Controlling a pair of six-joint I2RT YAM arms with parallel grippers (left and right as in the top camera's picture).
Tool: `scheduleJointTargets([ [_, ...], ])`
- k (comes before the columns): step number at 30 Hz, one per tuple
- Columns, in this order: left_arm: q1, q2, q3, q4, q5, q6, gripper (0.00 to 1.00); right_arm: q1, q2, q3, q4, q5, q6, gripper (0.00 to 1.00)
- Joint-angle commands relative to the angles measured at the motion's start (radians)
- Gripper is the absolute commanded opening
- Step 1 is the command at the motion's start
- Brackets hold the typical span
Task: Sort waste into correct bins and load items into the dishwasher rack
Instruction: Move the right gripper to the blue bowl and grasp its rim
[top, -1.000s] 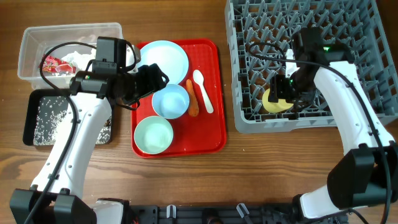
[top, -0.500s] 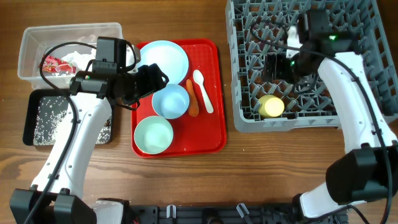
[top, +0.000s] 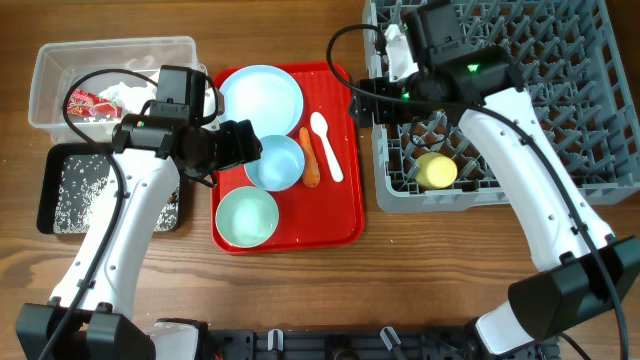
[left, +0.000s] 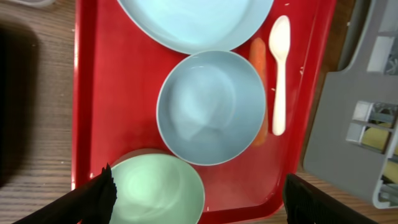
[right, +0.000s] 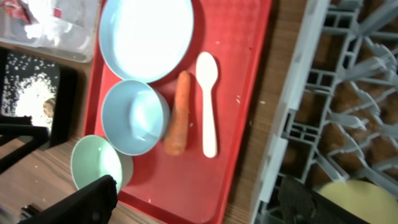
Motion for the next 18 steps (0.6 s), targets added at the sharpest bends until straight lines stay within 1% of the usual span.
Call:
scheduleJointTargets([
  [1,-0.004,-0.009,0.007,-0.016,-0.055,0.023,0.84,0.040,0.010,-0.005,0.031,-0.010,0.053,0.83],
  [6,-0.010,-0.006,0.007,-0.008,-0.062,0.024,0.84,0.108,0.084,-0.005,0.074,-0.009,0.091,0.82],
  [7,-0.022,-0.002,0.007,-0.007,-0.061,0.042,0.84,0.113,0.099,-0.005,0.089,-0.009,0.096,0.82],
  [10,-0.081,0.030,0.007,-0.002,-0.069,0.117,0.81,0.101,0.110,-0.005,0.113,-0.010,0.106,0.82],
  [13,-0.172,0.095,0.007,0.031,-0.122,0.155,0.81,0.065,0.094,0.002,0.123,-0.033,0.115,0.82],
  [15,-0.220,0.137,0.007,0.055,-0.159,0.153,0.79,0.046,0.087,0.003,0.126,-0.082,0.095,0.82],
  [16,-0.236,0.159,0.007,0.069,-0.169,0.125,0.78,0.043,0.087,0.003,0.121,-0.092,0.095,0.82],
  [18,-0.227,0.181,0.007,0.080,-0.181,0.051,0.78,0.055,0.091,0.000,0.122,-0.091,0.096,0.82],
])
